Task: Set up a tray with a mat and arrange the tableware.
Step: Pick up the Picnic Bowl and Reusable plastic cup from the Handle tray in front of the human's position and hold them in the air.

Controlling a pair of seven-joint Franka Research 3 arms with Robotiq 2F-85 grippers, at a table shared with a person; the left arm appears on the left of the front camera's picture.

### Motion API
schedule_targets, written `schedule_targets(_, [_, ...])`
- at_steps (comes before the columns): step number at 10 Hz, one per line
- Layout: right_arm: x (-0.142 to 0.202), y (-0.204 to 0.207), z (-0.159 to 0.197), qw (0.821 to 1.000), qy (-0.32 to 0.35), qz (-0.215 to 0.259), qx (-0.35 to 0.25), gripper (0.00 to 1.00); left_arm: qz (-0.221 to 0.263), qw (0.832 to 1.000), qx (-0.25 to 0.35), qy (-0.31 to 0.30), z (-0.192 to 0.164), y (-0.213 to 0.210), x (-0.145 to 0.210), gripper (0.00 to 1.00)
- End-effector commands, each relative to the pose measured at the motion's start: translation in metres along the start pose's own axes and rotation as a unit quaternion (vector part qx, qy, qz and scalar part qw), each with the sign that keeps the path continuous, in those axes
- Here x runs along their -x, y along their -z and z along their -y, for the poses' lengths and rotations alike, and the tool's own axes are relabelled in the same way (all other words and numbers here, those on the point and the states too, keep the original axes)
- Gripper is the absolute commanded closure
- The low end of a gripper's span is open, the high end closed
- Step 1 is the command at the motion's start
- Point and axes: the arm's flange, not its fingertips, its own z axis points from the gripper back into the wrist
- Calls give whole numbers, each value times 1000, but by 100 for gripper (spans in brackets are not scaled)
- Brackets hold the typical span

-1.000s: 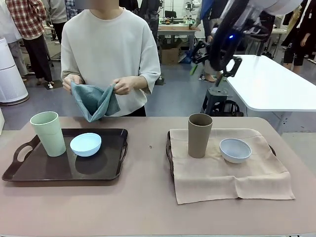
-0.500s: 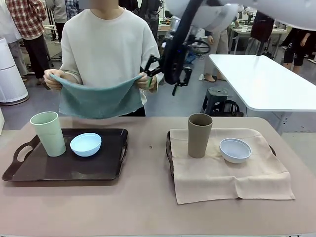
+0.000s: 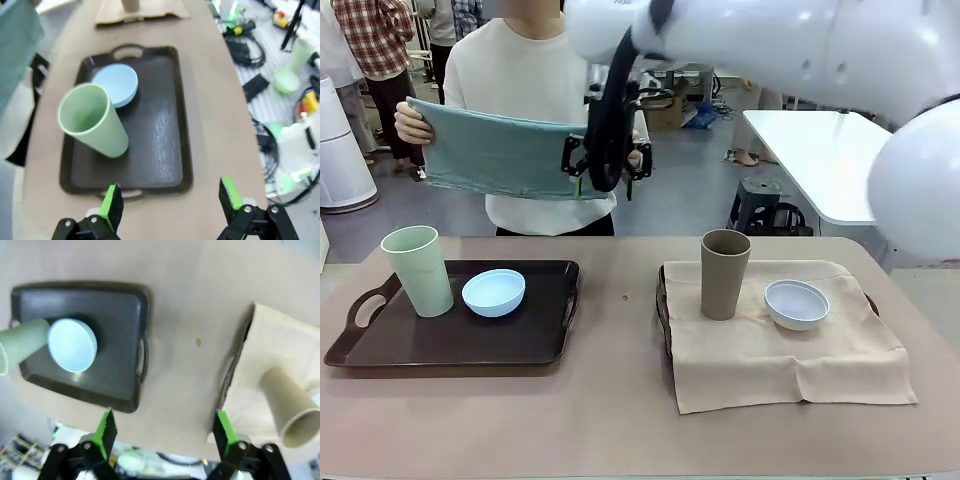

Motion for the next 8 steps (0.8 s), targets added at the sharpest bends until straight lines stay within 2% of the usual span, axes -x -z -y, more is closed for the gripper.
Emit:
schedule_targets(1, [-37,-3,-36,999,-16,-23,40,1,27,999,-1,39,0,8,0,0])
schedule_targets(2, [-37,-1,-45,998,-24,-25,48,1,28,999,-1,42,-2,9,-2,0])
schedule_targets(3, [-29,-7,-37,998,-29,-21,57,1,28,999,-10,31,0,9,-2,0])
schedule_targets(4, [-3,23,-27,999,-19,-27,26,1,14,1000,0,23,-4,9,-4,0])
schedule_targets(8, [-6,34,-38,999,-9,-27,47,1,15,1000,-1,23,-5,9,-5,0])
